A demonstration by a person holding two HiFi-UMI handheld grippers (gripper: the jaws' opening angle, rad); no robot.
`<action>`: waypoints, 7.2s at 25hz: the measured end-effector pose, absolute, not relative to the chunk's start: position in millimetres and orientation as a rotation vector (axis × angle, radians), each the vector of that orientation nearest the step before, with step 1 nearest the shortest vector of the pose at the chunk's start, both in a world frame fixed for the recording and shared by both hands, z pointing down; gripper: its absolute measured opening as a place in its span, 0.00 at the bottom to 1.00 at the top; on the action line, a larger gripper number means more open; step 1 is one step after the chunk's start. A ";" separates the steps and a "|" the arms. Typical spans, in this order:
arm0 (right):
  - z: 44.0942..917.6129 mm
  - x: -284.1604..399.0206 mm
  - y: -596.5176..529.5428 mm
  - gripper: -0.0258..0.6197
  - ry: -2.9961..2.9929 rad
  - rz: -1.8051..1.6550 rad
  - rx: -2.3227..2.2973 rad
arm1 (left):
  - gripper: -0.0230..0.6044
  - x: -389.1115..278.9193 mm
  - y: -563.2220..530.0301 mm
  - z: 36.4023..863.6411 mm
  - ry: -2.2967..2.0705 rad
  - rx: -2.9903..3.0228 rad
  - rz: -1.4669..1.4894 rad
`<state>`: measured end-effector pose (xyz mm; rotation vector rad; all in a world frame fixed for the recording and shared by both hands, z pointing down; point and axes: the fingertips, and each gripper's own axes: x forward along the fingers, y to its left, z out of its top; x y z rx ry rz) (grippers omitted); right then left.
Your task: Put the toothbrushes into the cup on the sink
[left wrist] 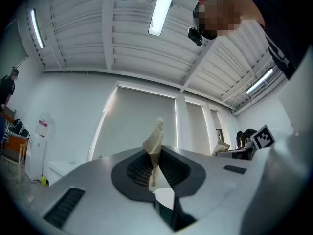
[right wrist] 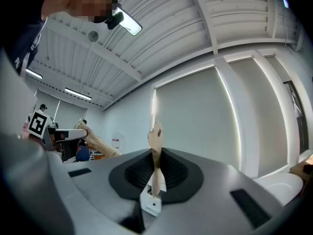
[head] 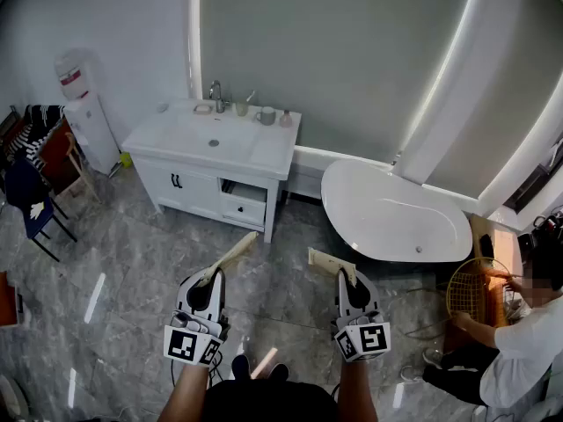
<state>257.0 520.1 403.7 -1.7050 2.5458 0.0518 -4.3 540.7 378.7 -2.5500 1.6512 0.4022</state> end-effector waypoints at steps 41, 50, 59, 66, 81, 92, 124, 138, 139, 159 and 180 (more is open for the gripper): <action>399.2 219.6 521.8 0.12 2.571 0.049 -1.640 | 0.11 -24.9 536.8 376.0 1.595 -2.567 0.399; 403.5 207.1 507.7 0.12 2.559 0.075 -1.681 | 0.11 -52.2 519.1 378.8 1.579 -2.575 0.390; 403.3 196.3 501.5 0.12 2.562 0.104 -1.687 | 0.11 -65.0 508.4 383.5 1.548 -2.583 0.420; 406.2 182.1 501.5 0.12 2.547 0.102 -1.700 | 0.11 -82.9 507.0 384.6 1.550 -2.590 0.430; 409.4 153.9 514.6 0.12 2.525 0.088 -1.739 | 0.11 -106.9 513.5 390.2 1.525 -2.619 0.436; 415.6 163.5 498.3 0.12 2.528 0.096 -1.742 | 0.11 -106.8 494.5 394.6 1.543 -2.599 0.424; 438.1 229.7 266.4 0.12 2.581 0.030 -1.642 | 0.11 -35.3 285.2 409.6 1.632 -2.559 0.372; 426.6 290.6 141.4 0.12 2.637 0.002 -1.535 | 0.11 28.1 181.8 395.1 1.742 -2.480 0.338; 426.8 295.0 133.1 0.12 2.636 -0.001 -1.528 | 0.11 33.2 175.3 395.4 1.749 -2.476 0.338; 429.4 318.0 55.5 0.12 2.611 -0.029 -1.501 | 0.11 61.0 104.9 390.7 1.764 -2.454 0.328; 413.7 305.6 30.0 0.12 2.644 0.042 -1.464 | 0.11 67.5 71.0 388.6 1.727 -2.475 0.347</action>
